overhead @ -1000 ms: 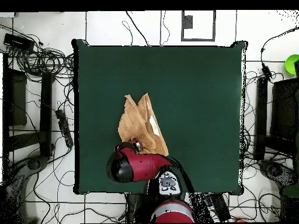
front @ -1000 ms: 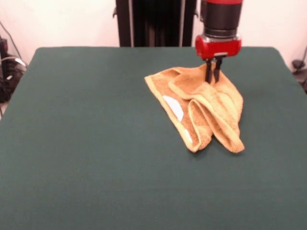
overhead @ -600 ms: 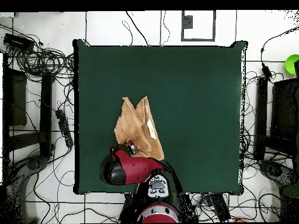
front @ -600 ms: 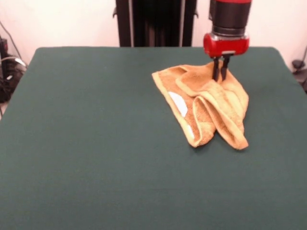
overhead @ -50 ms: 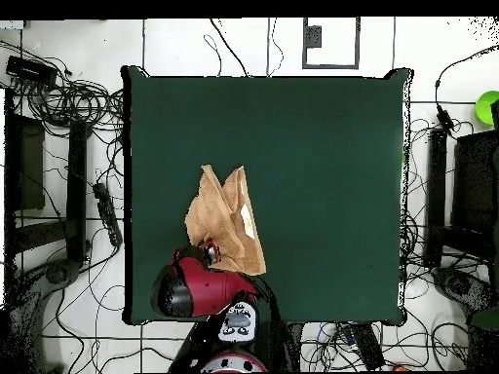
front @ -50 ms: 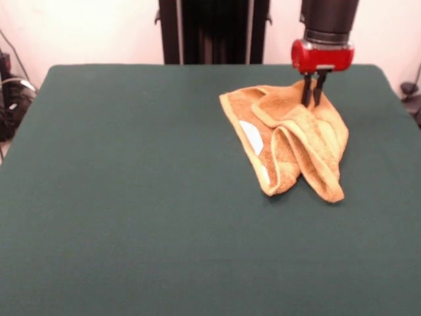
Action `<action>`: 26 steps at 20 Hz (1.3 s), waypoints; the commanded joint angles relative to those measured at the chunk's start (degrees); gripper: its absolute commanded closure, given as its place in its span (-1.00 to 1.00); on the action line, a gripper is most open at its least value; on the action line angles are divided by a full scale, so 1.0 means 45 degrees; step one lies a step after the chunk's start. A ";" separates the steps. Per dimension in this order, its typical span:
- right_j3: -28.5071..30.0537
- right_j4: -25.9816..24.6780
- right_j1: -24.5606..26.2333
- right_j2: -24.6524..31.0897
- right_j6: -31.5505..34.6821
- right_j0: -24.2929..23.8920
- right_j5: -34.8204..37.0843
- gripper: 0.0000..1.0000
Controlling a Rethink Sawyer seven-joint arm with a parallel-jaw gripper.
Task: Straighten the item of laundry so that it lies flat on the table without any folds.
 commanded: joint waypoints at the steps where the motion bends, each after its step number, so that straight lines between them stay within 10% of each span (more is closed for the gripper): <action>1: 0.0342 0.1486 0.0384 -0.0152 0.3792 0.1208 -0.0733 1.00; 26: 0.0805 0.3751 0.0521 -0.0451 0.4678 0.3011 -0.0825 1.00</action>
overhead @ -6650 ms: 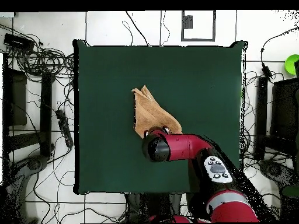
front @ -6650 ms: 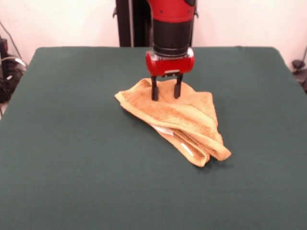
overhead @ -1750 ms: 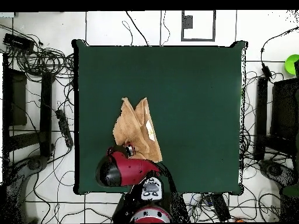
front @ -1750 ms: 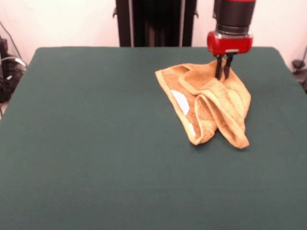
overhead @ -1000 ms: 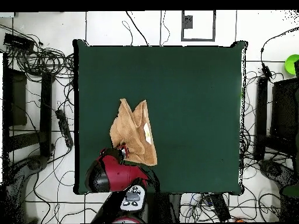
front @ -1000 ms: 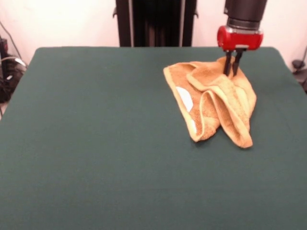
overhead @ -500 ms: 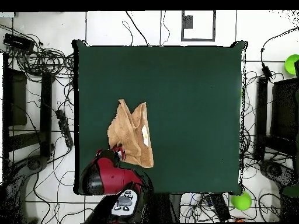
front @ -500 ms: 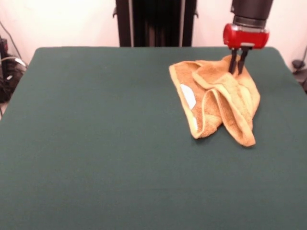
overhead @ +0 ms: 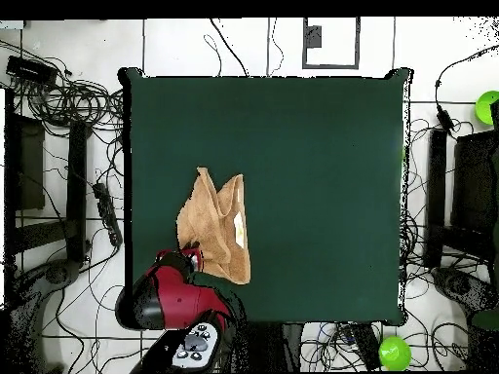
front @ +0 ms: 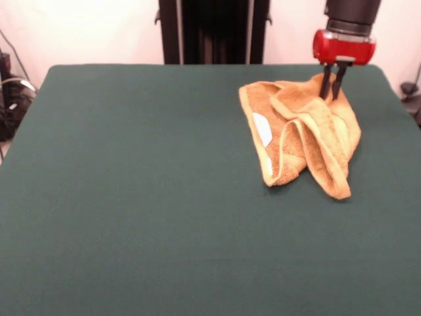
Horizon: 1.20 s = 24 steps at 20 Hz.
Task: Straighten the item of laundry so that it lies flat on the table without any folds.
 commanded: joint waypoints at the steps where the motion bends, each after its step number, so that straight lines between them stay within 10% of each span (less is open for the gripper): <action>1: 0.0398 0.1389 0.0481 0.0321 0.3717 0.0948 -0.0020 1.00; 24: -0.0124 0.1672 0.0856 -0.0339 0.2951 0.0724 0.0243 1.00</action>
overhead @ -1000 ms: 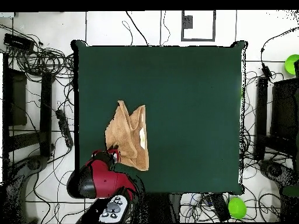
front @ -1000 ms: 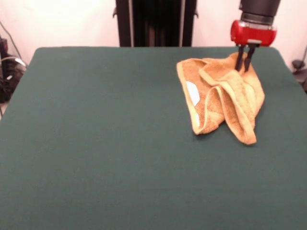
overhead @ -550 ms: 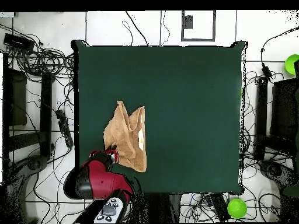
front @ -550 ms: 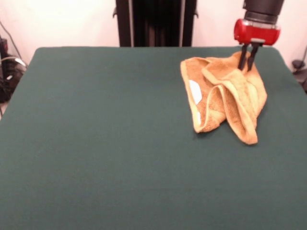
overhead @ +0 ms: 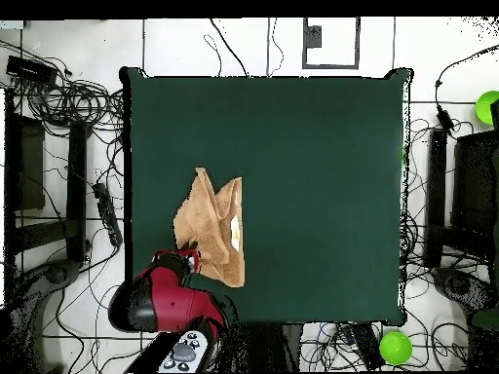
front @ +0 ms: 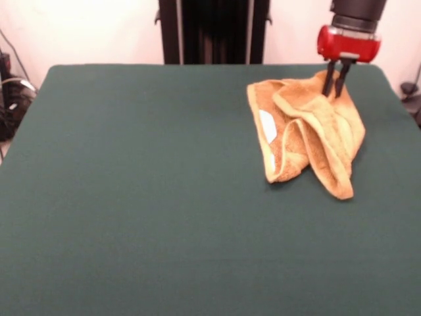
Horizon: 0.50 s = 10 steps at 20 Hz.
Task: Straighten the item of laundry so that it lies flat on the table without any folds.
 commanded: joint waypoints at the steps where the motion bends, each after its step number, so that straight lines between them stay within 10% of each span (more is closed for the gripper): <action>1: -0.0114 0.0736 0.0869 0.0237 0.2981 -0.0107 0.0227 1.00; 10: -0.0163 0.0133 0.0991 0.0648 0.2748 -0.1141 0.0052 1.00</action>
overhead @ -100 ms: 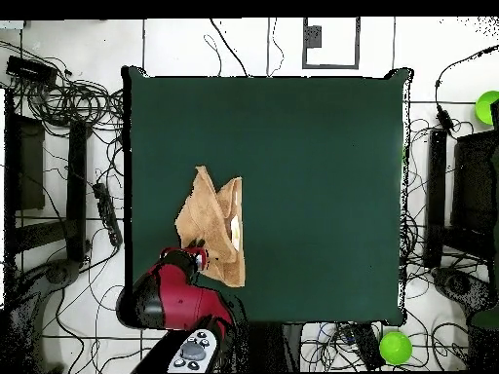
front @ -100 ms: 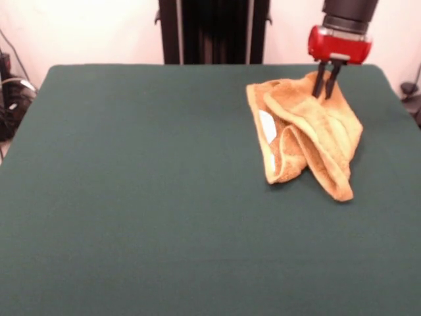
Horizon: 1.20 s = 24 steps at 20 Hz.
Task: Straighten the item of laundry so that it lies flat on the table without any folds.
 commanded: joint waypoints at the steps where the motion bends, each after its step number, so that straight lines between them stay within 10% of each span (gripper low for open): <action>1: -0.0144 0.0092 0.1003 0.0790 0.2747 -0.0633 0.0012 1.00; 18: 0.0781 -0.1307 0.1027 0.1067 0.2971 -0.1780 -0.1023 1.00; 24: 0.1212 -0.3101 -0.0087 0.1171 0.1720 -0.3643 -0.0127 1.00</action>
